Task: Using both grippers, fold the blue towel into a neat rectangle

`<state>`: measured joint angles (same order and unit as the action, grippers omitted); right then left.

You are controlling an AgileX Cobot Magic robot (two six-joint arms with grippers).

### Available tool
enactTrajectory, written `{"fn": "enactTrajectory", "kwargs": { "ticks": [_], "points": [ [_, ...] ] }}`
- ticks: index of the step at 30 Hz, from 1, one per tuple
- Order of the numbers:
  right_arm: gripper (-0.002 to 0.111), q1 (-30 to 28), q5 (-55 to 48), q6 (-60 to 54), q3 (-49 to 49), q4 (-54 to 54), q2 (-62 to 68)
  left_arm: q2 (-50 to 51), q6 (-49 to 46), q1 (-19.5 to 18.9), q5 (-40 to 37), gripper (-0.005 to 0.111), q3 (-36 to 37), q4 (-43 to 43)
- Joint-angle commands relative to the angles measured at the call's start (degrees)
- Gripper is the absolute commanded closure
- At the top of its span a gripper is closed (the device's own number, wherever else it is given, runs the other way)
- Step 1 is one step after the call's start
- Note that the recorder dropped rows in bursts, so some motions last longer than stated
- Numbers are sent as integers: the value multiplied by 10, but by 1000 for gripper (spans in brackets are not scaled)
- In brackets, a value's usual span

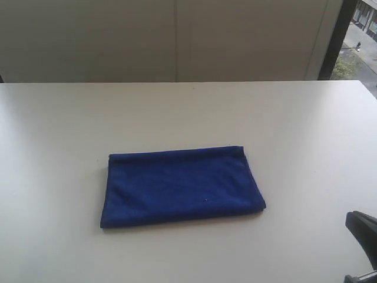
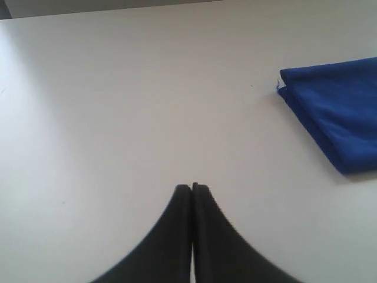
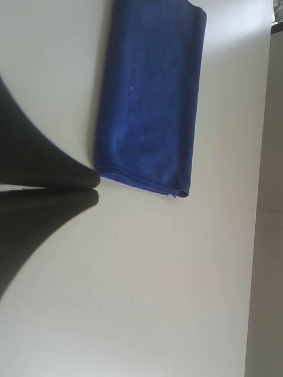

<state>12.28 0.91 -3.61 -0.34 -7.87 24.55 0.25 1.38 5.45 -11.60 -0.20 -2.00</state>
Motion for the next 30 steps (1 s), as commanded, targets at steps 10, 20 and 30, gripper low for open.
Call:
{"fn": "enactTrajectory", "kwargs": {
  "ticks": [10, 20, 30],
  "points": [
    [108, -3, 8, -5, 3, 0, -4, -3, -14, -2, -4, 107, 2, -1],
    [108, -3, 8, -5, 3, 0, -4, -3, -14, -2, -4, 107, 2, -1],
    [108, -19, -19, -33, 3, 3, -48, -3, -14, -2, -4, 107, 2, -1]
  ]
}}
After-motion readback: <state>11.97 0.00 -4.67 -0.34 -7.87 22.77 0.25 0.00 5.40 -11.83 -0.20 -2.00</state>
